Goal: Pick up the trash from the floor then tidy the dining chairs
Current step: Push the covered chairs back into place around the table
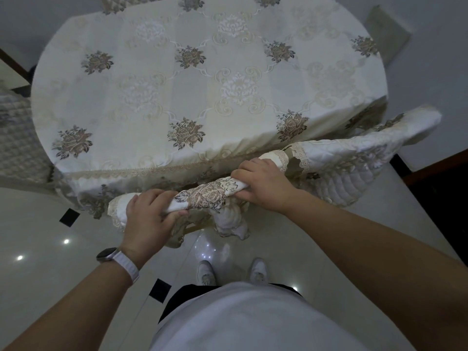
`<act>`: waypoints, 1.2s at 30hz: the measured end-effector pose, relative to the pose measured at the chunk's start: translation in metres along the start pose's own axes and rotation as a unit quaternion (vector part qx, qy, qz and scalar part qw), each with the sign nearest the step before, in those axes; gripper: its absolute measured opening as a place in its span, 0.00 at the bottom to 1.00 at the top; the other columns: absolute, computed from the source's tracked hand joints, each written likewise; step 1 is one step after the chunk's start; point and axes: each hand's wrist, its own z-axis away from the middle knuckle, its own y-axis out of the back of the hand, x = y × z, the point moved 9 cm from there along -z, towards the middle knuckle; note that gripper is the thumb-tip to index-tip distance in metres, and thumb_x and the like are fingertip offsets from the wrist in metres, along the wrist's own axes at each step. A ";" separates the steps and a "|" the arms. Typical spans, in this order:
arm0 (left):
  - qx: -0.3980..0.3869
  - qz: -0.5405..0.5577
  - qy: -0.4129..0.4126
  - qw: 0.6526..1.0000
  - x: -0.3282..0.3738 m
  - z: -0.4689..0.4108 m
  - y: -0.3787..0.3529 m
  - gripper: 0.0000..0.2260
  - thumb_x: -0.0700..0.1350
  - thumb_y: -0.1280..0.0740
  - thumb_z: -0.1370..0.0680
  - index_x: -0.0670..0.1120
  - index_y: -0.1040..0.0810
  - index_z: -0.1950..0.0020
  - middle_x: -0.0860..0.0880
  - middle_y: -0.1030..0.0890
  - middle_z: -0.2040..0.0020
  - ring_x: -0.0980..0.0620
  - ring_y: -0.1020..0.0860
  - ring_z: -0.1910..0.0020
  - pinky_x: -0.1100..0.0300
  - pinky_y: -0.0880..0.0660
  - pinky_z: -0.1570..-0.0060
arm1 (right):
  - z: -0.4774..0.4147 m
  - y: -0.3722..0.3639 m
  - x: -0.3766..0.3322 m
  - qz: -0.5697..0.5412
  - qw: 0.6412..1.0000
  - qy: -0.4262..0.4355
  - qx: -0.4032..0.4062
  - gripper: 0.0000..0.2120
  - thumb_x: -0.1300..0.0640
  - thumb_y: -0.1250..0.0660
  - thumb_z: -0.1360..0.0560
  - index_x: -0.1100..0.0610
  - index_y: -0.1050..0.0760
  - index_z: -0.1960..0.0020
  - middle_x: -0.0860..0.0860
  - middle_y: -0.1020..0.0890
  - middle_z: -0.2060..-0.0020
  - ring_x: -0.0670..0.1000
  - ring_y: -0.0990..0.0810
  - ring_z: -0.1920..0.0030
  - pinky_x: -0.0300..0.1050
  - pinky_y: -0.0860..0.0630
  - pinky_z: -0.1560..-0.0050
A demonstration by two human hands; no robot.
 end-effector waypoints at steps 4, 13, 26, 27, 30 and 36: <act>-0.002 -0.002 -0.011 1.000 0.004 0.000 -0.001 0.24 0.62 0.37 0.27 0.45 0.19 0.42 0.47 0.21 0.48 0.44 0.26 0.48 0.43 0.33 0.45 | 0.001 0.000 0.001 0.003 1.000 -0.003 0.002 0.19 0.41 0.34 0.31 0.53 0.20 0.47 0.51 0.21 0.56 0.57 0.22 0.54 0.51 0.28 0.52; -0.023 -0.006 0.005 1.000 0.008 0.003 -0.002 0.23 0.61 0.39 0.25 0.48 0.22 0.38 0.48 0.21 0.44 0.44 0.26 0.43 0.35 0.33 0.39 | 0.010 0.004 -0.002 -0.005 1.000 -0.004 -0.024 0.21 0.44 0.35 0.28 0.54 0.22 0.40 0.52 0.20 0.47 0.56 0.22 0.46 0.54 0.27 0.43; 0.071 -0.023 -0.008 0.997 0.078 0.008 0.027 0.23 0.56 0.38 0.23 0.46 0.25 0.32 0.46 0.25 0.33 0.48 0.31 0.33 0.36 0.38 0.30 | 0.029 0.043 0.015 0.019 1.000 -0.020 0.010 0.27 0.40 0.44 0.25 0.57 0.24 0.36 0.55 0.21 0.40 0.58 0.24 0.40 0.56 0.30 0.37; 0.075 -0.029 -0.013 0.997 0.085 0.008 0.030 0.23 0.56 0.38 0.23 0.46 0.25 0.32 0.47 0.25 0.32 0.48 0.31 0.32 0.37 0.41 0.28 | 0.028 0.048 0.016 0.025 0.999 -0.023 0.019 0.27 0.41 0.43 0.25 0.57 0.24 0.36 0.54 0.21 0.41 0.58 0.24 0.41 0.56 0.30 0.37; 0.078 -0.031 -0.035 0.996 0.100 0.010 0.041 0.23 0.56 0.37 0.23 0.48 0.26 0.30 0.48 0.26 0.30 0.49 0.32 0.30 0.41 0.46 0.26 | 0.030 0.069 0.015 0.036 0.997 -0.043 0.054 0.24 0.41 0.42 0.26 0.56 0.23 0.38 0.54 0.21 0.40 0.57 0.24 0.40 0.55 0.31 0.38; 0.094 -0.044 -0.099 0.990 0.119 0.016 0.070 0.24 0.56 0.36 0.24 0.48 0.26 0.30 0.47 0.26 0.30 0.47 0.30 0.30 0.37 0.43 0.28 | 0.062 0.115 -0.009 0.052 0.988 -0.080 0.119 0.24 0.42 0.42 0.25 0.55 0.23 0.37 0.54 0.22 0.38 0.57 0.26 0.38 0.56 0.32 0.36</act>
